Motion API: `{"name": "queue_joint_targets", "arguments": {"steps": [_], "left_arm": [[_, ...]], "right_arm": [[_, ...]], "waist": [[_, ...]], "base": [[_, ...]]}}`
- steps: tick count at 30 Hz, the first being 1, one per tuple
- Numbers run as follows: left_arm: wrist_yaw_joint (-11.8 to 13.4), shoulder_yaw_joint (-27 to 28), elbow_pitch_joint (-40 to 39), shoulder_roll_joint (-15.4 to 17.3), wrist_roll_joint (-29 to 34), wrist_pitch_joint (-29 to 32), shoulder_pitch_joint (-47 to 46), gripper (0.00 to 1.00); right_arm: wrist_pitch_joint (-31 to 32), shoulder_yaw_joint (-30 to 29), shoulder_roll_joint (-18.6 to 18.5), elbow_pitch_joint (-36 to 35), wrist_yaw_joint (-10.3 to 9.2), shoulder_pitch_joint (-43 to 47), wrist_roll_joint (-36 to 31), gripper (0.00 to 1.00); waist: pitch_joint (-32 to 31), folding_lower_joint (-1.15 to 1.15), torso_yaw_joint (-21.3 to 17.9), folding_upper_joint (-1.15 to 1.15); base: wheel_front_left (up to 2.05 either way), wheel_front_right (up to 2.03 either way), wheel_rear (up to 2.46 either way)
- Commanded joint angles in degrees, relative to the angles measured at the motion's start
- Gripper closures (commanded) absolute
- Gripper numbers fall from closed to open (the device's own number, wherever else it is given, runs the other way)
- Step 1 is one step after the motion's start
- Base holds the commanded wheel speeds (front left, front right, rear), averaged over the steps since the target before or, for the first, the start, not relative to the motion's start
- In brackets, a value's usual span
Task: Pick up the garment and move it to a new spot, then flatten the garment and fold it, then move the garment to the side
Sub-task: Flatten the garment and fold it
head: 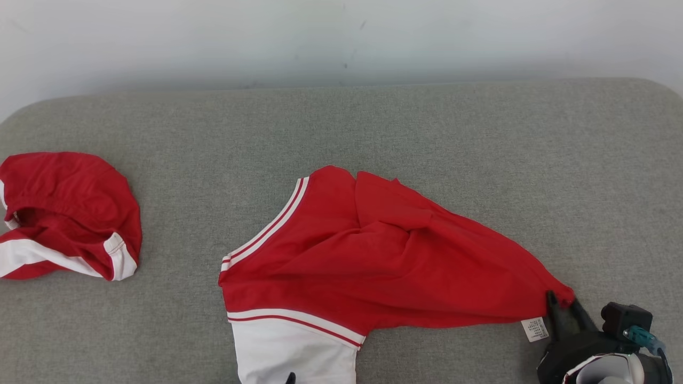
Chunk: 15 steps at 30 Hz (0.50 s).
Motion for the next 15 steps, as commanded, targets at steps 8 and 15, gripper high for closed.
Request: {"name": "queue_joint_targets", "arguments": {"steps": [8, 15], "left_arm": [[0.1, -1.0, -6.7, 0.0, -8.3, 0.0, -1.7, 1.0], [0.0, -1.7, -13.1, 2.5, -13.0, 0.0, -9.2, 1.0]], "right_arm": [[0.1, 2.8, 0.1, -8.2, -0.13, 1.5, 4.7, 1.0], [0.1, 6.6, -1.3, -16.0, -0.13, -1.0, 8.0, 1.0]], "waist": [[-0.6, 0.0, -0.8, 0.0], [-0.7, 0.0, -1.4, 0.0]], "base": [[0.0, 0.0, 0.0], [0.0, 0.0, 0.0]]}}
